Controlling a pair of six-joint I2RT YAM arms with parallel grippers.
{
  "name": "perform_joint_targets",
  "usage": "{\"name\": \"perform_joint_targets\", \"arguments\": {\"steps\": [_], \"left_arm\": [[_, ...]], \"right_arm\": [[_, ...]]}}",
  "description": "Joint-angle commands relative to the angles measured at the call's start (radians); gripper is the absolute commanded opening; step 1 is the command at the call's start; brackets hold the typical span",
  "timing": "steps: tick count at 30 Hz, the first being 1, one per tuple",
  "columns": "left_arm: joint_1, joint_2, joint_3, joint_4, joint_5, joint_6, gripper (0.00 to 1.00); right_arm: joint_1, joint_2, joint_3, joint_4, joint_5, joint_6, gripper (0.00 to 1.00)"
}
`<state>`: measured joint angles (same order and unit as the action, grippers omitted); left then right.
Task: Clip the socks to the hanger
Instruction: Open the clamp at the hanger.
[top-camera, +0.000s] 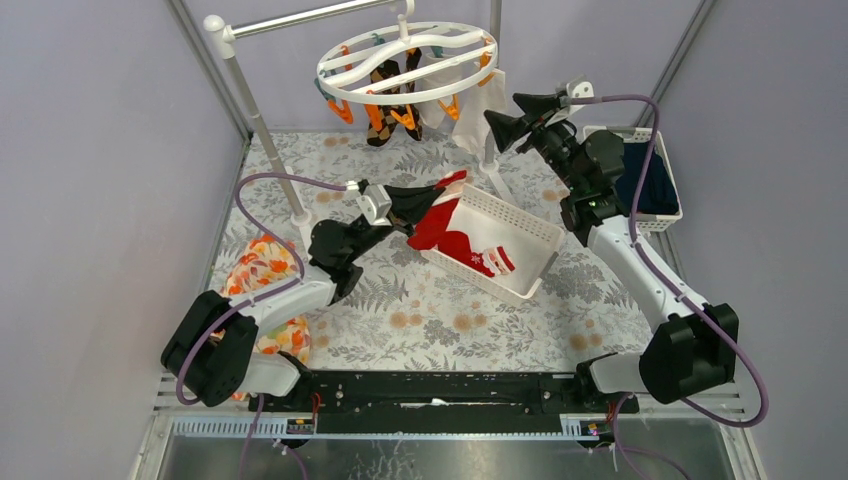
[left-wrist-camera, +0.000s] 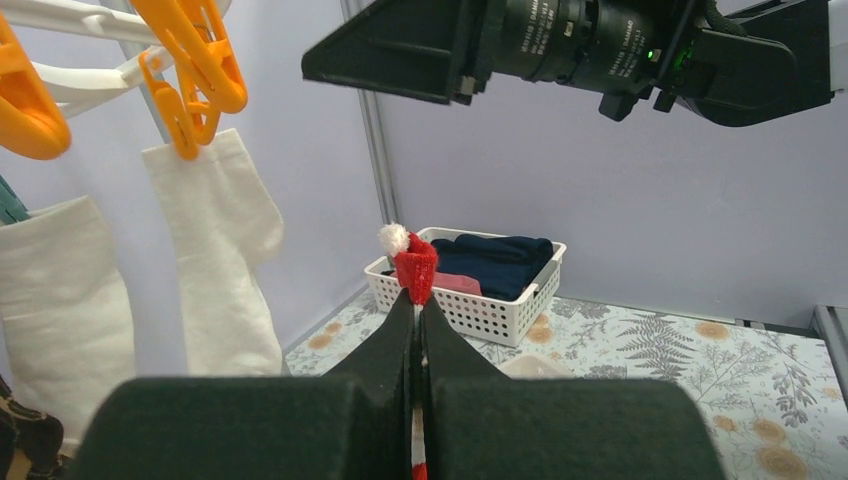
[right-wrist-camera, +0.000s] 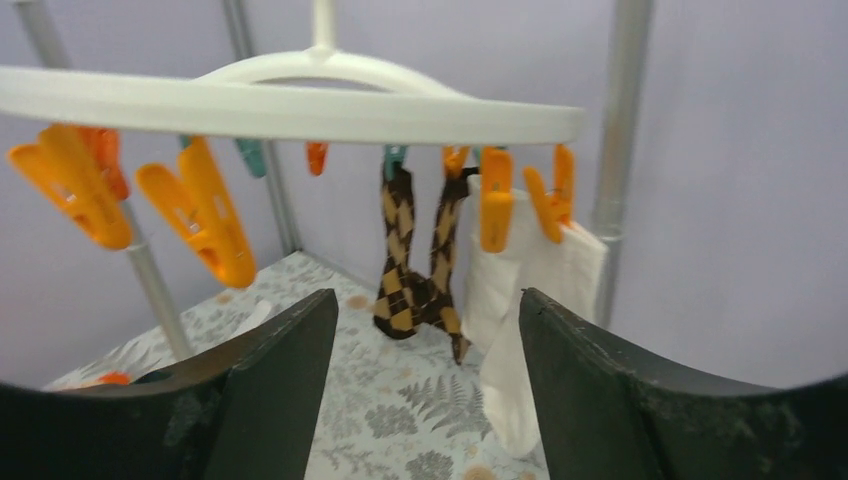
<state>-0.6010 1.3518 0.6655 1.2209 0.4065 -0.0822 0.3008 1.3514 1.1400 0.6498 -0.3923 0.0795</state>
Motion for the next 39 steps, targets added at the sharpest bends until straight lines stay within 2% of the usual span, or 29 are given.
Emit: {"name": "perform_joint_targets", "arguments": {"steps": [1,8,14,22,25,31,35,39], "left_arm": [[0.006,-0.017,-0.019,0.071,0.015,-0.008,0.00],[0.013,-0.030,-0.033,0.072,0.021,-0.008,0.00],[0.018,-0.030,-0.041,0.084,0.026,-0.013,0.00],[0.024,-0.026,-0.044,0.091,0.032,-0.022,0.00],[0.025,-0.030,-0.047,0.091,0.029,-0.020,0.00],[0.027,-0.030,-0.050,0.097,0.031,-0.026,0.00],[0.027,-0.033,-0.050,0.098,0.032,-0.027,0.00],[0.030,-0.034,-0.052,0.098,0.031,-0.027,0.00]], "right_arm": [[-0.002,0.007,0.027,0.110,0.210,0.015,0.71],[-0.002,0.153,0.173,0.120,0.158,0.053,0.72],[-0.002,0.207,0.241,0.108,0.151,0.042,0.72],[-0.004,0.272,0.332,0.042,-0.039,0.001,0.72],[-0.009,0.270,0.339,0.022,-0.094,0.001,0.70],[-0.022,0.252,0.347,-0.042,-0.210,0.020,0.55],[-0.028,0.256,0.353,-0.031,-0.292,0.054,0.53],[-0.043,0.257,0.349,-0.006,-0.309,0.075,0.53]]}}
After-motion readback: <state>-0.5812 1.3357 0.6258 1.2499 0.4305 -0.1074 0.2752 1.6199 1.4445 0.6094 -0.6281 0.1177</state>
